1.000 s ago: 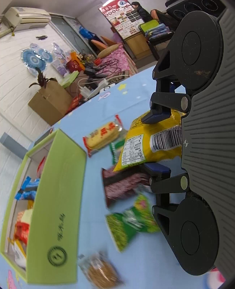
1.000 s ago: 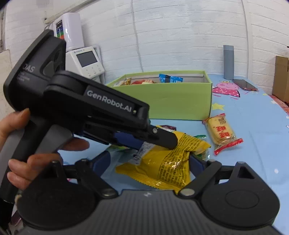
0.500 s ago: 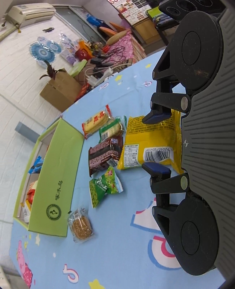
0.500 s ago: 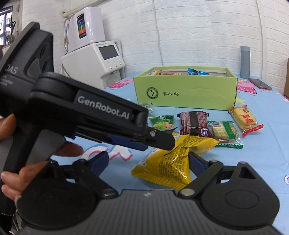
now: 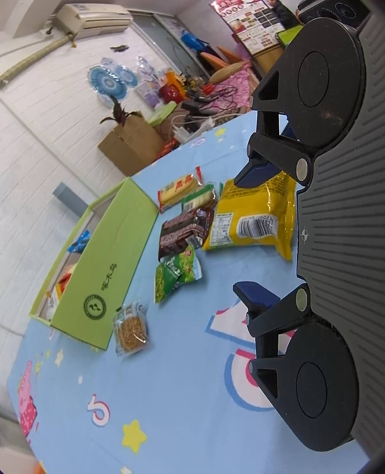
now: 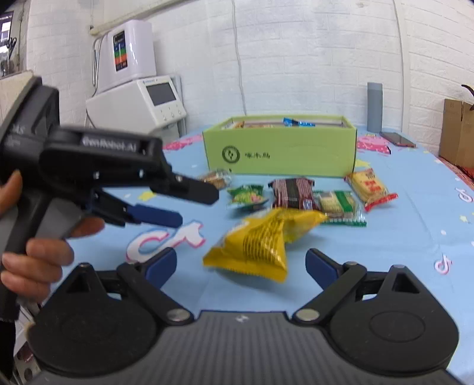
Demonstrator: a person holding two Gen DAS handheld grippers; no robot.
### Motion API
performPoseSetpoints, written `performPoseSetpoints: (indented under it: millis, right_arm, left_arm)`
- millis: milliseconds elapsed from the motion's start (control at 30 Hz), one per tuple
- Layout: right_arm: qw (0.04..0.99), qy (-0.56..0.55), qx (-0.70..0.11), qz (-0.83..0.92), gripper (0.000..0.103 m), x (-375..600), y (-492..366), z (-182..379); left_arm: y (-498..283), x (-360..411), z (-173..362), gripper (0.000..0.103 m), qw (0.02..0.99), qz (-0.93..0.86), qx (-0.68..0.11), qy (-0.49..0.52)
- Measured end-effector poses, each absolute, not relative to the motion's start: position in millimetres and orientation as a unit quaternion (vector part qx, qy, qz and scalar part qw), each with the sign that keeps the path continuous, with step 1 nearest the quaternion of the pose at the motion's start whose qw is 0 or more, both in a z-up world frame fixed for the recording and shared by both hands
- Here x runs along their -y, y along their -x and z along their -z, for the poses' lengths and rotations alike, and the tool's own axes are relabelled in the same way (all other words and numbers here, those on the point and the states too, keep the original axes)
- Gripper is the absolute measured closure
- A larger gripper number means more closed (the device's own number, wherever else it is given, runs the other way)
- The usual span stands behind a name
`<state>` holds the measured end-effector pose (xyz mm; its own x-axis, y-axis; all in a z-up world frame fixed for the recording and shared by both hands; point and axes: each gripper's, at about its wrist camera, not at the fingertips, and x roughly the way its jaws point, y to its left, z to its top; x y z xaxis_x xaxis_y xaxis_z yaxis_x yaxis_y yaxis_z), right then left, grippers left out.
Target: Organize snacks
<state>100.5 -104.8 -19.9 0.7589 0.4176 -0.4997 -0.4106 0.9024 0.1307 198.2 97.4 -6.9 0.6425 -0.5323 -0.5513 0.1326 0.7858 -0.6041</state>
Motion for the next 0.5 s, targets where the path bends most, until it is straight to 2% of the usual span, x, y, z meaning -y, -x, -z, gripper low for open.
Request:
performPoseSetpoints:
  millis: [500]
  right_arm:
    - [0.920, -0.040, -0.326, -0.216, 0.009, 102.6, -139.2, 49.5]
  left_arm:
    - [-232.1, -61.0, 15.1, 0.033, 0.852, 0.237, -0.405, 0.233]
